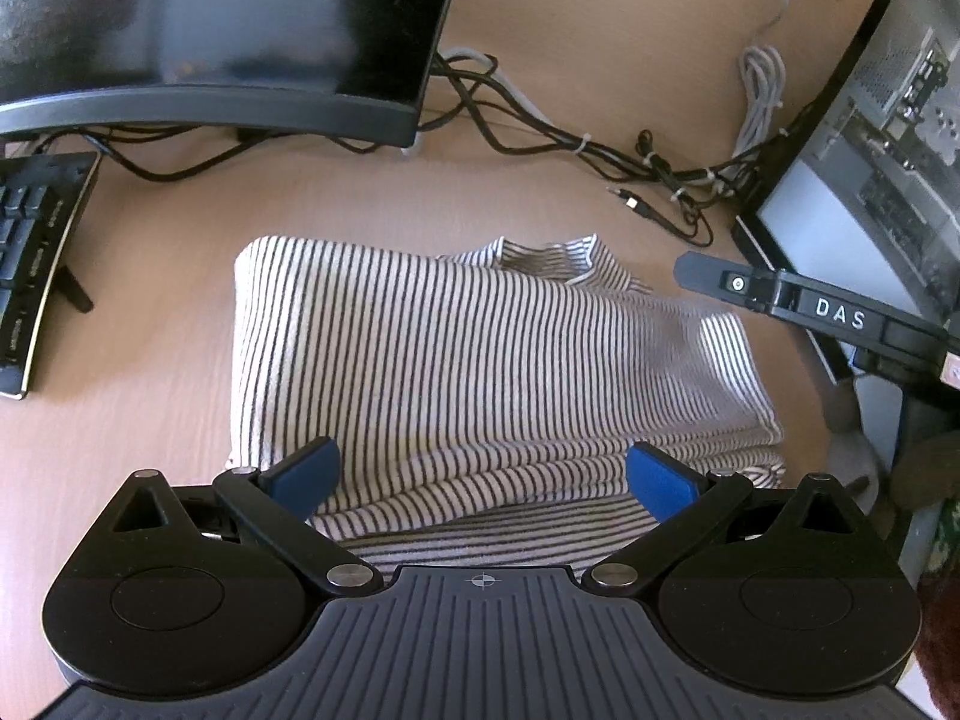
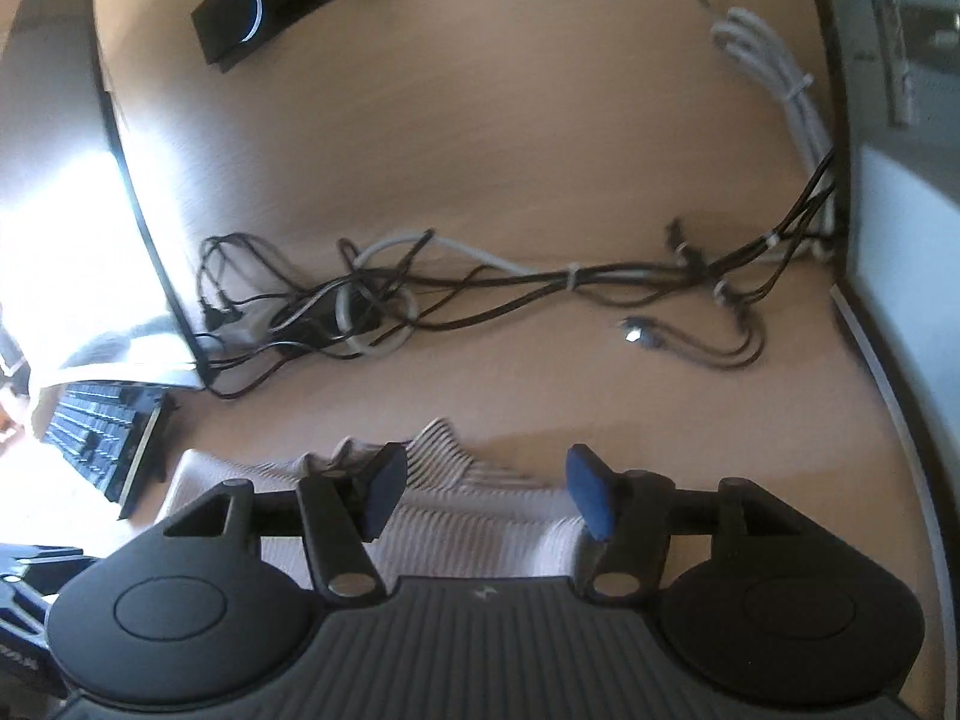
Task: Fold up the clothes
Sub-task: 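Grasp the shirt hem with the right gripper while the left gripper grasps it too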
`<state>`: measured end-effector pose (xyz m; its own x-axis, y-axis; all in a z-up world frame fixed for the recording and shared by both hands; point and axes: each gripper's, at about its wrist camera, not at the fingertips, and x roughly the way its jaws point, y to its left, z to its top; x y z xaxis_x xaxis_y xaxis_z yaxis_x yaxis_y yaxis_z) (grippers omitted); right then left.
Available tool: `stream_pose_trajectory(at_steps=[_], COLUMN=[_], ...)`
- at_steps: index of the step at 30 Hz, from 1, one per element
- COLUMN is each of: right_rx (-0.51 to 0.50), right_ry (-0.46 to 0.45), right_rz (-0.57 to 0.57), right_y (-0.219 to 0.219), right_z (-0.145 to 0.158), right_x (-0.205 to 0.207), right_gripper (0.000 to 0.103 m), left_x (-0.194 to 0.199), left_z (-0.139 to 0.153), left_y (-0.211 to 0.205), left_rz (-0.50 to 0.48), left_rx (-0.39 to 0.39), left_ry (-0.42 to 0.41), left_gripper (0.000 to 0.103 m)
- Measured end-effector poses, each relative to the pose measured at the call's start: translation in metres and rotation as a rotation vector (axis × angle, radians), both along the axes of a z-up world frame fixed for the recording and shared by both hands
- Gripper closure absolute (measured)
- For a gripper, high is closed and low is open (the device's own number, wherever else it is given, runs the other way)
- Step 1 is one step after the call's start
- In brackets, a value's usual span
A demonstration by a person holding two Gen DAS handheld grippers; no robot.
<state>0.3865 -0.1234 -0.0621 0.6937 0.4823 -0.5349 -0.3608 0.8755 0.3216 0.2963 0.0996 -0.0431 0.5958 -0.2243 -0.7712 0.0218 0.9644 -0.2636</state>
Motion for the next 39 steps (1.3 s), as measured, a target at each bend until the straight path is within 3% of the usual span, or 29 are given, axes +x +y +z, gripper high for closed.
stream_pose_trajectory(at_steps=[4, 7, 11, 20, 26, 29, 30, 31, 37, 39], right_rx=[0.005, -0.045, -0.105, -0.151, -0.168, -0.175, -0.177, -0.179, -0.028, 0.02], right_ry=[-0.017, 0.005, 0.016, -0.072, -0.018, 0.011, 0.02, 0.03, 0.035, -0.006], right_rz=[0.022, 0.037, 0.067, 0.085, 0.18, 0.228, 0.244, 0.26, 0.222, 0.233], right_y=[0.005, 0.007, 0.01, 0.028, 0.051, 0.062, 0.066, 0.07, 0.055, 0.047], right_z=[-0.003, -0.01, -0.02, 0.004, -0.005, -0.009, -0.011, -0.013, 0.023, 0.045], right_x=[-0.004, 0.0, 0.003, 0.013, 0.029, 0.037, 0.039, 0.042, 0.015, -0.01], right_gripper=[0.044, 0.038, 0.037, 0.038, 0.041, 0.065, 0.083, 0.094, 0.097, 0.097], left_x=[0.003, 0.006, 0.006, -0.008, -0.009, -0.016, -0.019, -0.021, -0.035, -0.04], left_z=[-0.001, -0.002, -0.001, 0.021, 0.021, 0.024, 0.024, 0.024, 0.029, 0.037], left_y=[-0.004, -0.007, -0.01, 0.001, 0.009, 0.015, 0.017, 0.019, 0.043, 0.058], left_rz=[0.004, 0.012, 0.016, 0.1, 0.145, 0.16, 0.163, 0.164, 0.165, 0.168], left_rx=[0.022, 0.031, 0.044, 0.035, 0.044, 0.039, 0.034, 0.028, -0.024, -0.061], left_ry=[0.019, 0.028, 0.03, 0.012, 0.021, 0.013, 0.011, 0.01, -0.02, -0.055], left_gripper=[0.0, 0.0, 0.0, 0.0, 0.0, 0.0, 0.0, 0.0, 0.0, 0.0])
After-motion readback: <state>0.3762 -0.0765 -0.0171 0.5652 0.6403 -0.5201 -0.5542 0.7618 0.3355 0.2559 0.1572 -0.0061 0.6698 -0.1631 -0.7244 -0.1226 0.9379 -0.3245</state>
